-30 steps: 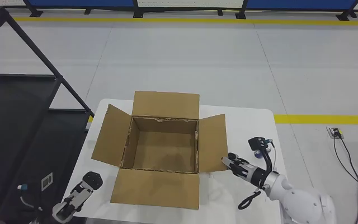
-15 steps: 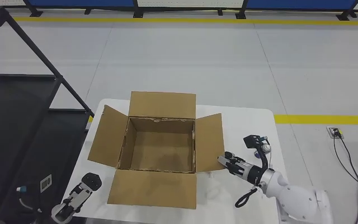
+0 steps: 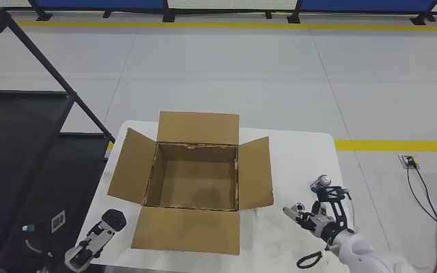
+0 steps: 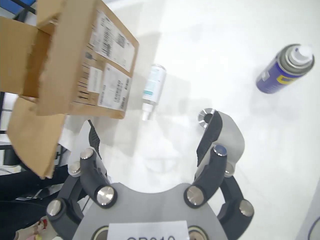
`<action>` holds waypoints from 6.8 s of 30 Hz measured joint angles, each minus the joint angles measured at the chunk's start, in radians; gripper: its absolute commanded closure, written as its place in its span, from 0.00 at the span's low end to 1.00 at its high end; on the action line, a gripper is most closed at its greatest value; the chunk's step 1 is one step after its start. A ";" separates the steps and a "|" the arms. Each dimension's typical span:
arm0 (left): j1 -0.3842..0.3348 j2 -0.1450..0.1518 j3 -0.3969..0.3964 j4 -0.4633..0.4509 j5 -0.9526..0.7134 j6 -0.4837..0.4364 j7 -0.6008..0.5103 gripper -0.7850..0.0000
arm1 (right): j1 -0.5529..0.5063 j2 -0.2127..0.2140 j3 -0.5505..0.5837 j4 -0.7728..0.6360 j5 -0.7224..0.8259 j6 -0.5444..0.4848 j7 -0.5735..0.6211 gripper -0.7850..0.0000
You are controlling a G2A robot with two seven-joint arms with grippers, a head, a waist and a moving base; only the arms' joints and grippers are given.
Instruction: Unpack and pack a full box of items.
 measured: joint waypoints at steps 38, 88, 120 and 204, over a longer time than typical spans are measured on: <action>-0.008 0.004 0.018 0.017 -0.025 -0.008 -0.011 0.00 | 0.146 0.005 -0.149 0.065 -0.157 0.315 -0.068 1.00; 0.116 0.001 -0.100 0.208 -0.256 -0.209 -0.013 0.00 | 1.215 -0.535 -1.176 1.580 0.110 0.519 -0.154 0.25; 0.116 0.001 -0.100 0.208 -0.256 -0.209 -0.013 0.00 | 0.428 -0.229 -0.788 0.141 -0.492 0.240 -0.084 0.08; 0.116 0.001 -0.100 0.208 -0.256 -0.209 -0.013 0.00 | 0.290 -0.064 -0.412 0.462 -0.579 -0.083 -0.215 0.00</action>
